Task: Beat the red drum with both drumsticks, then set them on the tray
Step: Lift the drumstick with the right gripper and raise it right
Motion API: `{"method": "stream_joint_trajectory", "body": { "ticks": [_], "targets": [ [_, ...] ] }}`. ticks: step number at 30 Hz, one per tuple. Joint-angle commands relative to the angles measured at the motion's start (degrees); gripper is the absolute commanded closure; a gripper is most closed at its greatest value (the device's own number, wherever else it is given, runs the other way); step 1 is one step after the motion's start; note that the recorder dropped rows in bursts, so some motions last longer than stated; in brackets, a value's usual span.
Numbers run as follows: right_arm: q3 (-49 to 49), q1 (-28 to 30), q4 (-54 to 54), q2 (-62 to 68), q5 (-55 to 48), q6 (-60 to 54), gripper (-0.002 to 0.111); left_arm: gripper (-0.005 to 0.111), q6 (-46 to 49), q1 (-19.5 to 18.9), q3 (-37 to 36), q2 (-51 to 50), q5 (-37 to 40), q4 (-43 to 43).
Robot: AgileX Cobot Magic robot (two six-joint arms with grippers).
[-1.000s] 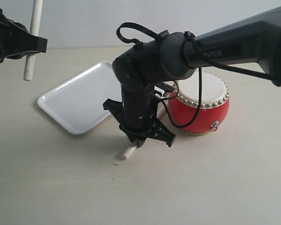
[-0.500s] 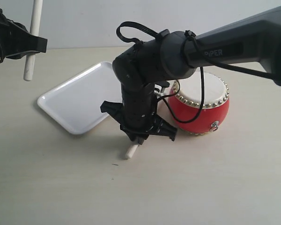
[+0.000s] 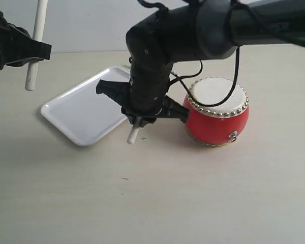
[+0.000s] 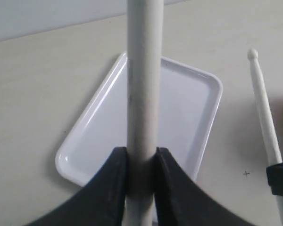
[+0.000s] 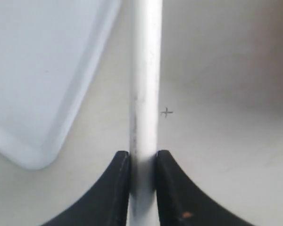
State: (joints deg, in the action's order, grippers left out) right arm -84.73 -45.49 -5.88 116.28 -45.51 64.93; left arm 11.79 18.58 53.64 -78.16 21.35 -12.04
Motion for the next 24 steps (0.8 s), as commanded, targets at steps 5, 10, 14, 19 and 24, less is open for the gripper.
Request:
{"method": "stream_joint_trajectory", "body": {
  "ticks": [5, 10, 14, 19, 24],
  "targets": [
    [-0.3, 0.3, -0.3, -9.7, -3.6, -24.3, 0.108, 0.107, 0.1, 0.4, -0.2, 0.8, 8.4, -1.6],
    [-0.3, 1.4, -0.2, -15.9, -13.7, -38.1, 0.108, 0.107, 6.3, 0.4, -0.2, 2.4, 16.8, -7.3],
    [-0.3, 3.5, -0.2, -22.2, -19.4, -45.8, 0.108, 0.107, 7.6, 1.2, -0.2, 4.0, 22.8, -7.9],
    [-0.2, 5.9, 0.5, -30.1, -24.4, -53.1, 0.108, 0.107, 7.8, 6.7, -0.2, 6.6, 25.8, -6.9],
    [2.0, 8.4, 1.4, -35.9, -24.4, -57.5, 0.108, 0.107, 6.3, 9.1, -0.2, 7.3, 27.2, -4.8]
  ]
}}
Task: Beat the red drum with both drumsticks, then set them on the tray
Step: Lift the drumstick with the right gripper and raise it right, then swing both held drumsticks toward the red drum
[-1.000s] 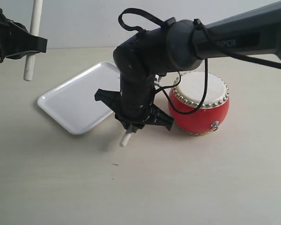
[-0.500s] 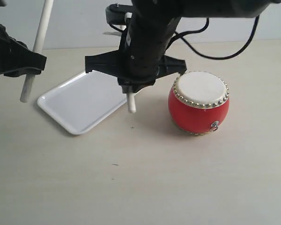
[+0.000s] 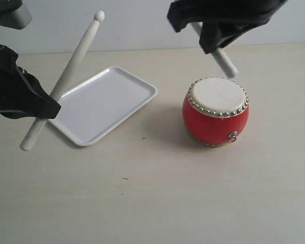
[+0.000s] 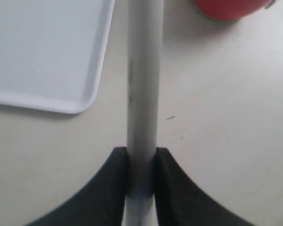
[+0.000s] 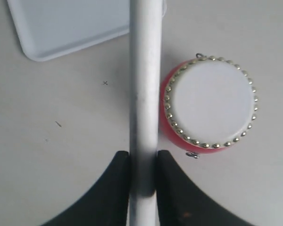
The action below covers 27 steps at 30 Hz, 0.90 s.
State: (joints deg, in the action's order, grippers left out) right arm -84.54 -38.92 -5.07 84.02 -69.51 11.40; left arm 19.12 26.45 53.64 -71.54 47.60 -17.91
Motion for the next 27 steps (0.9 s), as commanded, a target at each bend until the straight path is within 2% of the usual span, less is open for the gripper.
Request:
{"method": "stream_joint_trajectory", "body": {
  "ticks": [1, 7, 11, 16, 23, 27],
  "targets": [
    [3.2, 2.7, 0.6, -4.4, -0.5, -4.9, 0.108, 0.107, -1.2, 1.2, -0.2, 0.3, 1.1, 0.9],
    [12.5, 8.3, 2.4, -6.7, -0.5, -11.4, 0.108, 0.107, -1.6, 1.4, 2.9, -5.8, 2.9, -1.7],
    [18.0, 11.2, 4.7, -6.7, -0.5, -15.2, 0.108, 0.107, -1.6, 3.6, 6.2, -9.9, 3.1, -1.6],
    [19.2, 14.3, 6.0, -7.0, -0.5, -20.0, 0.108, 0.107, -1.8, 5.1, 7.8, -12.0, 3.8, 2.1],
    [20.1, 15.4, 6.6, -11.0, -0.5, -20.2, 0.108, 0.107, -2.0, 5.7, 10.3, -16.3, 6.0, 2.5],
    [23.1, 15.4, 6.7, -11.8, -0.5, -20.2, 0.108, 0.107, -1.6, 8.2, 13.4, -18.4, 5.9, 2.4]
  ]
}}
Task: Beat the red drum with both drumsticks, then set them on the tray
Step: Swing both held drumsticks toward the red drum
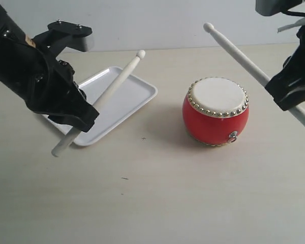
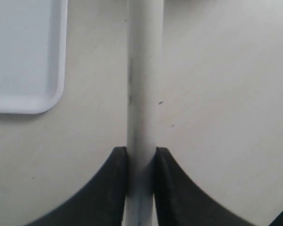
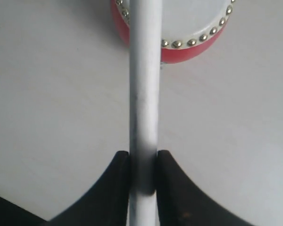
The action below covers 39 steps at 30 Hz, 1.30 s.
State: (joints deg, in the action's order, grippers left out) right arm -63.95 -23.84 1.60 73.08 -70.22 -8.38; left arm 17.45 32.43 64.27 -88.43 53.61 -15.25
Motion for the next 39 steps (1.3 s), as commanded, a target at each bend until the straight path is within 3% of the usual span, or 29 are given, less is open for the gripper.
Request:
{"method": "stream_joint_trajectory", "body": {
  "ticks": [1, 17, 29, 39],
  "targets": [
    [3.5, 0.3, 0.0, -0.8, 0.3, -0.5, 0.108, 0.107, 0.3, 3.4, 3.8, -2.0, 0.0, 0.0],
    [12.6, 0.3, -5.2, -8.5, 0.3, 1.3, 0.108, 0.107, 2.1, 10.0, 17.6, -12.2, 6.1, 1.2],
    [16.8, 6.4, -3.9, -9.7, 5.7, 3.5, 0.108, 0.107, 2.7, 10.1, 17.9, -12.2, 5.9, 1.5],
    [14.1, 9.9, 4.6, -3.6, 0.3, -0.2, 0.108, 0.107, 3.1, 10.1, 17.9, -12.3, 4.8, 1.6]
  ]
}}
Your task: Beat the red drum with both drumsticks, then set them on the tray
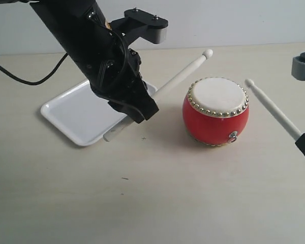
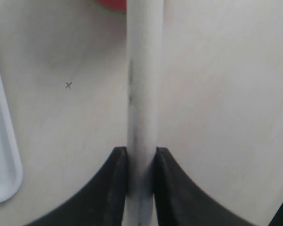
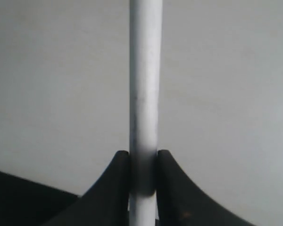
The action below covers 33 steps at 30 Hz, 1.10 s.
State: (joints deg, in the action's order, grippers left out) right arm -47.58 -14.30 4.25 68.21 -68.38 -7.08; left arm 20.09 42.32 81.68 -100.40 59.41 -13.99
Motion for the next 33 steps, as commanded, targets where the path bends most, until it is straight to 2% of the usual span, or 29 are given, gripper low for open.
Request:
{"method": "stream_joint_trajectory", "body": {
  "ticks": [1, 8, 12, 19, 27, 33],
  "targets": [
    [-3.0, 0.4, 2.2, 1.5, -1.6, -1.6, 0.108, 0.107, 0.6, 0.2, 0.5, -0.3, -1.3, 0.3],
    [-10.2, 0.4, 3.6, 6.8, -1.6, -1.6, 0.108, 0.107, 0.6, 0.2, 0.5, -3.0, -1.3, 0.9],
    [-10.5, 0.3, 4.7, 10.7, -1.6, -1.6, 0.108, 0.107, 0.6, 0.2, 0.5, -4.1, -1.3, 0.9],
    [-13.9, 0.3, 5.9, 9.9, -1.6, -1.7, 0.108, 0.107, 0.6, 0.0, 0.5, -3.9, -2.8, 1.3],
    [-9.8, 0.3, 6.0, 18.2, -1.6, -1.7, 0.108, 0.107, 0.6, -0.2, 0.5, -3.8, -2.7, 1.3],
    [-20.9, 0.3, 7.4, 10.4, -1.6, -1.3, 0.108, 0.107, 0.7, -0.2, 0.5, -3.8, -2.9, 1.3]
  ]
}}
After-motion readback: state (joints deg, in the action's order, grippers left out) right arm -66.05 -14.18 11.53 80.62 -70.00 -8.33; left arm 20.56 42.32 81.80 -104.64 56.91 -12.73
